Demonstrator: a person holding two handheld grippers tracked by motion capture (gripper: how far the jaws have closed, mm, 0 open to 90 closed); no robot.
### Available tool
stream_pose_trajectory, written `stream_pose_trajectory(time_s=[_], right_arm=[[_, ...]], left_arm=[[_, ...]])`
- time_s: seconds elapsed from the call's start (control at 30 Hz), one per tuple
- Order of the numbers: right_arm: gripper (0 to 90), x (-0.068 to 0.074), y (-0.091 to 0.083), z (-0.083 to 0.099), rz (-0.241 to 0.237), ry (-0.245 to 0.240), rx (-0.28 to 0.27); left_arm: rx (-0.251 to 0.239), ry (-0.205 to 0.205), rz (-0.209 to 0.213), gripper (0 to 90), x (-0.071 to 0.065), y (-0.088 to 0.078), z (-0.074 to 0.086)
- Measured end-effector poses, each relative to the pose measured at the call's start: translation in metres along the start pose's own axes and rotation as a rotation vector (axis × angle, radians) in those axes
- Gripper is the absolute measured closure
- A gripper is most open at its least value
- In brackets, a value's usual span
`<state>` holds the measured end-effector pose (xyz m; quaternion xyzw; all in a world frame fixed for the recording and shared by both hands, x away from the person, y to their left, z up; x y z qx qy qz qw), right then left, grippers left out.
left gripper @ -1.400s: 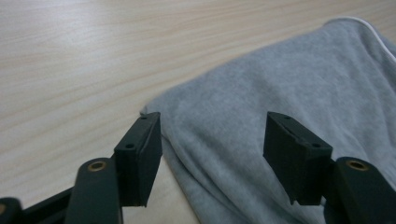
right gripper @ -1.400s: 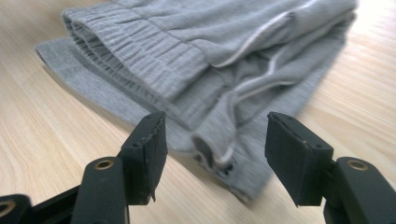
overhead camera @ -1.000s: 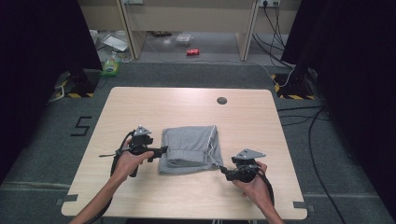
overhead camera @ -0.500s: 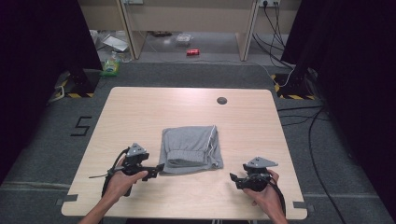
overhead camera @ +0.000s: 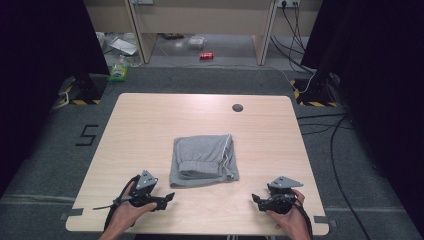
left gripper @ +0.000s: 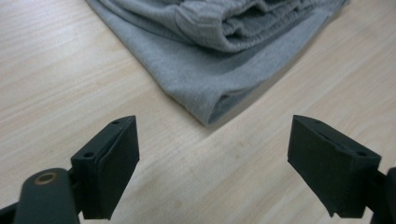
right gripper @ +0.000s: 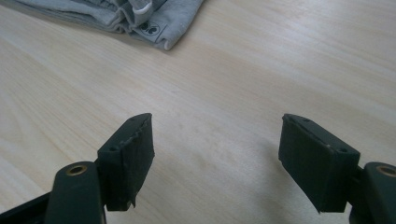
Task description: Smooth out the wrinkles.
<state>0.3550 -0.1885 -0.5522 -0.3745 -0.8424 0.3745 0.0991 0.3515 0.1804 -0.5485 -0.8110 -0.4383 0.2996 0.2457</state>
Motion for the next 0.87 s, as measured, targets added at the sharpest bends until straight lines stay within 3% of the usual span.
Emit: stream_pose_trajectory(time_s=[0.23, 0.37, 0.87], right_arm=[[27.0, 0.000, -0.005, 0.001, 0.035, -0.026, 0.012], [25.2, 0.004, -0.002, 0.011, 0.016, -0.029, 0.053], [23.8, 0.004, 0.001, 0.009, 0.024, -0.061, 0.059]], left_arm=[[0.051, 0.054, -0.038, 16.1, 0.005, 0.010, 0.015], [0.035, 0.046, -0.042, 14.0, 0.006, 0.011, 0.014], [0.033, 0.050, -0.033, 13.4, 0.007, 0.012, 0.014]])
Point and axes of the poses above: each handheld gripper's, and its own axes: y roughly forward along the jaws, z roughly out of its underside, x roughly to its left, the point moved 7 cm from there along y, roughly forward along the jaws, and after that the axes turned 15 degrees about -y, right-handed, at the moved point
